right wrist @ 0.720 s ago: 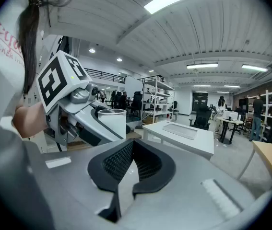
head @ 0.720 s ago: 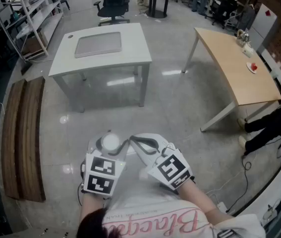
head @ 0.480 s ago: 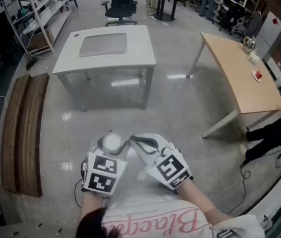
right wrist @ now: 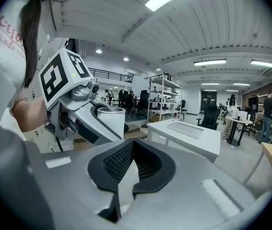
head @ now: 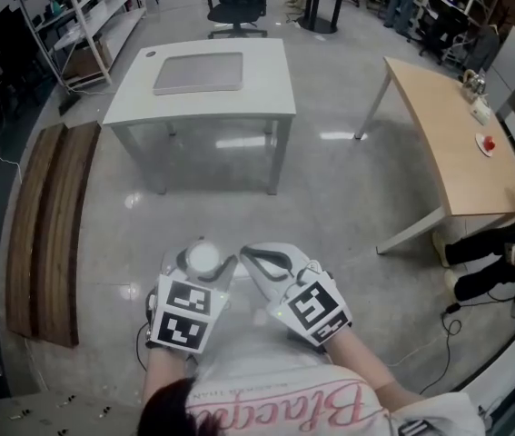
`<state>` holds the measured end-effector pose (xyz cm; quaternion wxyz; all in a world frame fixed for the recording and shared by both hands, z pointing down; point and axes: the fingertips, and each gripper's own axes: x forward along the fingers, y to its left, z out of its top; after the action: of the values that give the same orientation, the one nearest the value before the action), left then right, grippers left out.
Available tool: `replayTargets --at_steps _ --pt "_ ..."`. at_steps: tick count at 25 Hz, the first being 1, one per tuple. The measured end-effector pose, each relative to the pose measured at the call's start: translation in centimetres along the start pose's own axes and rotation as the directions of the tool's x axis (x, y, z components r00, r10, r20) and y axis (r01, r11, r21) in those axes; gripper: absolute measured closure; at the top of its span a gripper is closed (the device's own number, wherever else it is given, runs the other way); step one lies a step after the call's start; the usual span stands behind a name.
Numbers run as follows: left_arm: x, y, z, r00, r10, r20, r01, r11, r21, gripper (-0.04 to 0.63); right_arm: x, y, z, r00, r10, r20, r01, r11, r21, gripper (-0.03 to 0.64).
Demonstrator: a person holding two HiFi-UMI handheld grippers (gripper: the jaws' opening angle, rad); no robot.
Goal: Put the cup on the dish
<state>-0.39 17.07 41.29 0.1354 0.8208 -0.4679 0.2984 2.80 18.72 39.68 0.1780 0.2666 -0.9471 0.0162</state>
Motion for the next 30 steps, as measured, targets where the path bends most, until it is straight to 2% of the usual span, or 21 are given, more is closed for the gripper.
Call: replayTargets --at_steps 16,23,30 --pt "5.6 5.3 3.3 1.000 -0.023 0.021 0.024 0.999 -0.032 0.344 4.9 -5.7 0.6 1.000 -0.003 -0.030 0.003 1.000 -0.005 0.615" --pt "9.1 9.7 5.5 0.999 -0.026 0.024 0.028 0.998 -0.051 0.344 9.1 -10.1 1.5 0.999 -0.003 -0.048 0.003 1.000 0.003 0.615" --pt "12.8 15.5 8.5 1.000 -0.015 0.013 0.016 1.000 -0.027 0.344 14.7 -14.8 4.0 0.999 -0.003 -0.039 0.003 1.000 0.007 0.615"
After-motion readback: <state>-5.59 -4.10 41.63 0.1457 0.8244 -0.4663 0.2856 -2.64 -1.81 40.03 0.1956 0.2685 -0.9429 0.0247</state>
